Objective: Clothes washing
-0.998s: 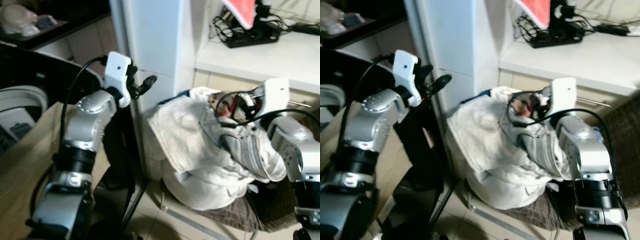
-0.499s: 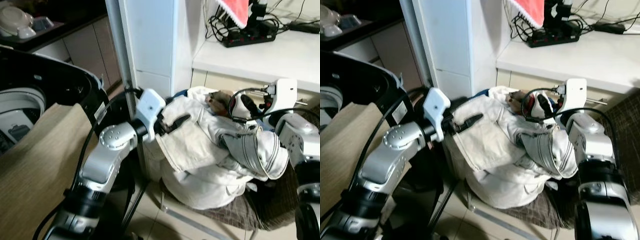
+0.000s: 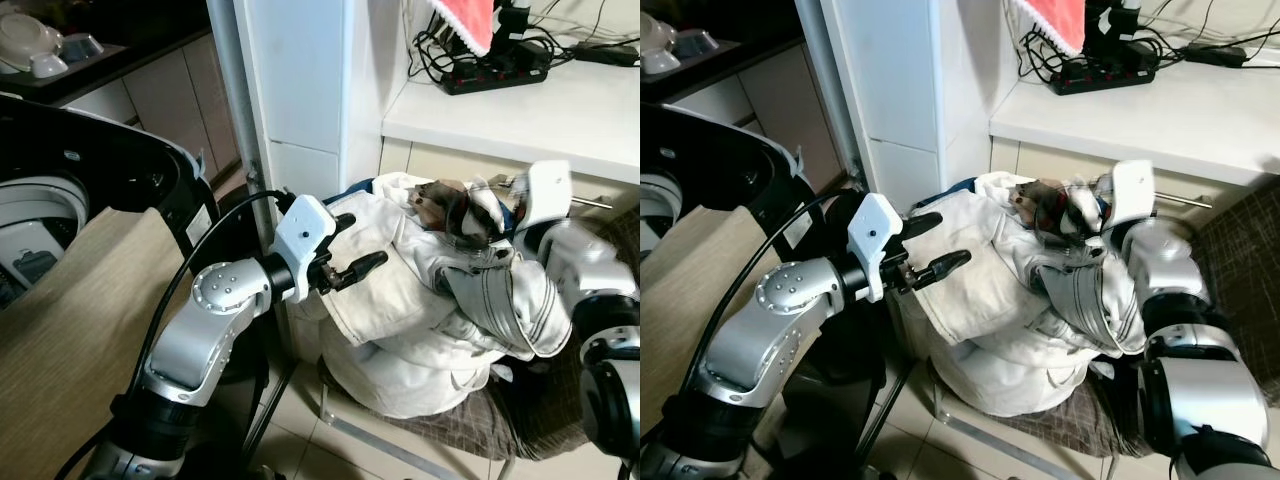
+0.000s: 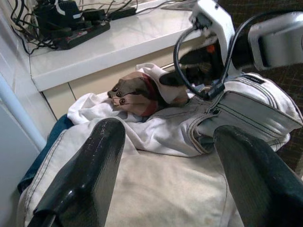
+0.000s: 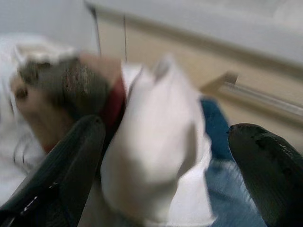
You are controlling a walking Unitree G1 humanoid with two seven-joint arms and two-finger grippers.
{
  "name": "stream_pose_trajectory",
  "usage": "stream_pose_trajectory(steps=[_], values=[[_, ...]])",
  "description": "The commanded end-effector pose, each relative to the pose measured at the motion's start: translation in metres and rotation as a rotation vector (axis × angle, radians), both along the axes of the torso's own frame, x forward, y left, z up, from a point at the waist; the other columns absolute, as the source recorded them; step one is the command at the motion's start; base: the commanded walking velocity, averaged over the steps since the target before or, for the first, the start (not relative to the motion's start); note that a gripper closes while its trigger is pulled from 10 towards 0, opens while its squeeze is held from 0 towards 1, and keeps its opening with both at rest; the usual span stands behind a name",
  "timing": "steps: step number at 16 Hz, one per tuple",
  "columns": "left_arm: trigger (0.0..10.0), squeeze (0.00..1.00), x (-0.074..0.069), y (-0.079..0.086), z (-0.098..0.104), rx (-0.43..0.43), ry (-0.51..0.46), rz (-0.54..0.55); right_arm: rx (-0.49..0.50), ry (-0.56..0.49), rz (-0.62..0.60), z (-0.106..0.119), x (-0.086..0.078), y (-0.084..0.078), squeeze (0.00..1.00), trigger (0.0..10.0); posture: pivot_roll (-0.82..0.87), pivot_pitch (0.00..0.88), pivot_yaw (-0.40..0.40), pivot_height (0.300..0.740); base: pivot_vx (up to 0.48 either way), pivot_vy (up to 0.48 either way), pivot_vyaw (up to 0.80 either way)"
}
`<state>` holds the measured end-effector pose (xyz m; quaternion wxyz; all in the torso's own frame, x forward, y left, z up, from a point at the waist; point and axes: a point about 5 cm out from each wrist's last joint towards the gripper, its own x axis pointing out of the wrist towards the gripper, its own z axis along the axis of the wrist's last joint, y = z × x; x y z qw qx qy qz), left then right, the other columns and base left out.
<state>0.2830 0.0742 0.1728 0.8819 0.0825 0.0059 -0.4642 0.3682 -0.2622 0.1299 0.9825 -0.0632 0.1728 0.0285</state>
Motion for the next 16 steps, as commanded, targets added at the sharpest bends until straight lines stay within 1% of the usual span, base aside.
stream_pose_trajectory(steps=[1, 2, 3, 4, 5, 7, 9, 11, 16], values=[[10.0, 0.0, -0.003, -0.001, 0.003, 0.006, -0.004, -0.017, -0.004, -0.002, -0.001, 0.001, 0.004, 0.005, 0.0, 10.0, -0.08, 0.0, 0.071, 0.74, 0.0, 0.0, 0.0], [10.0, 0.0, -0.003, 0.0, 0.004, 0.015, -0.001, -0.016, 0.014, 0.019, -0.015, -0.004, 0.003, 0.006, 0.0, 10.0, -0.08, 0.0, 0.071, 0.74, 0.0, 0.0, 0.0], [10.0, 0.0, -0.003, 0.001, 0.003, 0.031, 0.008, -0.023, 0.027, 0.035, -0.04, -0.007, 0.002, 0.006, 0.0, 6.8, -0.08, 0.0, 0.07, 0.74, 0.0, 0.0, 0.0], [10.0, 0.0, -0.003, 0.0, 0.003, 0.033, 0.009, -0.025, 0.04, 0.034, -0.059, -0.007, 0.002, 0.005, 0.0, 0.0, -0.07, 0.0, 0.063, 0.74, 0.0, 0.0, 0.0], [10.0, 0.0, -0.003, 0.001, 0.005, 0.015, 0.007, -0.007, 0.056, 0.03, -0.072, -0.007, 0.002, 0.004, 0.0, 0.0, -0.07, 0.0, 0.059, 0.74, 0.0, 0.0, 0.0], [10.0, 0.0, -0.002, 0.001, 0.005, 0.006, 0.017, 0.0, 0.063, 0.043, -0.062, -0.008, 0.002, 0.005, 0.0, 0.0, -0.07, 0.0, 0.059, 0.74, 0.0, 0.0, 0.0], [10.0, 0.0, -0.003, 0.002, 0.003, 0.019, 0.027, -0.009, 0.074, 0.075, -0.027, -0.013, 0.0, 0.008, 0.0, 0.0, -0.07, 0.0, 0.068, 0.74, 0.0, 0.0, 0.0], [10.0, 0.0, -0.004, 0.003, 0.002, 0.02, 0.034, -0.007, 0.093, 0.071, -0.032, -0.014, 0.0, 0.008, 0.0, 0.0, -0.07, 0.0, 0.066, 0.74, 0.0, 0.0, 0.0], [10.0, 0.0, -0.004, 0.002, 0.0, 0.027, 0.04, -0.01, 0.092, 0.077, -0.018, -0.015, 0.0, 0.01, 0.0, 0.0, -0.07, 0.0, 0.067, 0.74, 0.0, 0.0, 0.0]])
